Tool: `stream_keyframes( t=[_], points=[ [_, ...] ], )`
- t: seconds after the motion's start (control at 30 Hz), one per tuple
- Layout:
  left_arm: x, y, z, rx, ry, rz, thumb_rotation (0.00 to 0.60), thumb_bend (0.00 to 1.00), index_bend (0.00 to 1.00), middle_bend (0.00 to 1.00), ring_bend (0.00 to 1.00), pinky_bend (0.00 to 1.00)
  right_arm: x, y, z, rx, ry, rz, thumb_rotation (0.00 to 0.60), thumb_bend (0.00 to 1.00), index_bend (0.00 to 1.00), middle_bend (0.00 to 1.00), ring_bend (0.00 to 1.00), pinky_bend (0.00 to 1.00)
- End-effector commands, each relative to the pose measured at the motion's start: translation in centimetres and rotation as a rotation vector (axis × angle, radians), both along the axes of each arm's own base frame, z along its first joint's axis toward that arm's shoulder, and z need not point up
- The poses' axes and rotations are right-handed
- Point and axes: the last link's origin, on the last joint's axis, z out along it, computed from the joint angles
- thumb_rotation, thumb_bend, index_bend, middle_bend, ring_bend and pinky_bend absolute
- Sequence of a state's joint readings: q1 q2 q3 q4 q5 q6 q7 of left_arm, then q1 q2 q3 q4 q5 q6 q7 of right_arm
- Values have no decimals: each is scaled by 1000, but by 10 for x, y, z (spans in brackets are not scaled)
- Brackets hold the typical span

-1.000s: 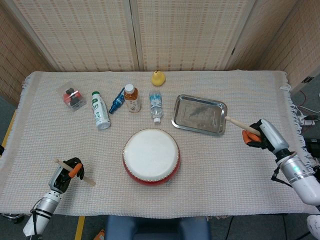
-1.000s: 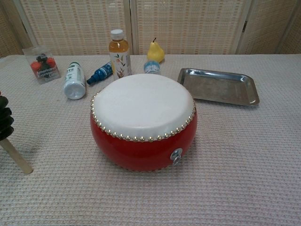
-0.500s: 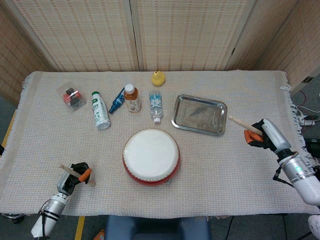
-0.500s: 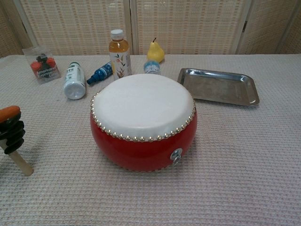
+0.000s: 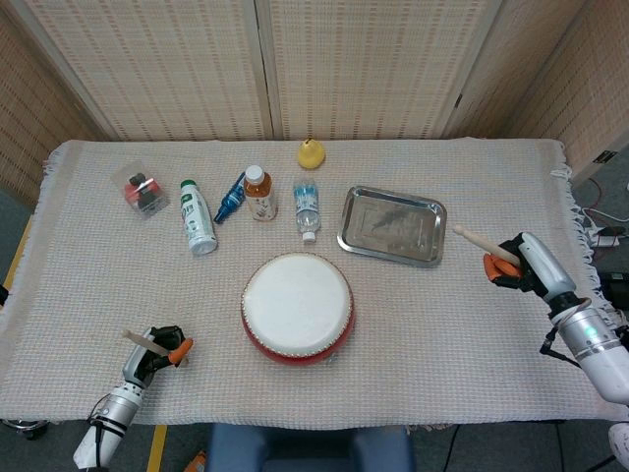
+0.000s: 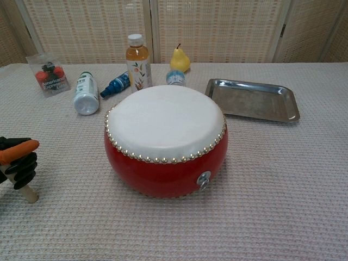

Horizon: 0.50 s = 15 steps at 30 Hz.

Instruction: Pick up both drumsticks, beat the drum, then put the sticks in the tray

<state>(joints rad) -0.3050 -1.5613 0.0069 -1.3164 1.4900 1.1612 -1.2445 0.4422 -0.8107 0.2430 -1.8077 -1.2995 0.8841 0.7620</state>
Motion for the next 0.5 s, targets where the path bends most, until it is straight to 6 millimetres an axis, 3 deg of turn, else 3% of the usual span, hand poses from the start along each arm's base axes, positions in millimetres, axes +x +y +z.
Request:
stream_keyframes(
  t=[0.03, 0.5],
  points=[
    [0, 0, -3, 0, 11, -1, 485, 297, 765, 868, 765, 795, 0, 0, 0, 0, 0, 0, 600, 784, 1000, 1000, 1000, 1000],
    [-1, -3, -15, -13, 27, 6, 542, 311, 811, 908, 802, 858, 0, -1, -2, 1, -4, -3, 600, 784, 1000, 1000, 1000, 1000]
  ],
)
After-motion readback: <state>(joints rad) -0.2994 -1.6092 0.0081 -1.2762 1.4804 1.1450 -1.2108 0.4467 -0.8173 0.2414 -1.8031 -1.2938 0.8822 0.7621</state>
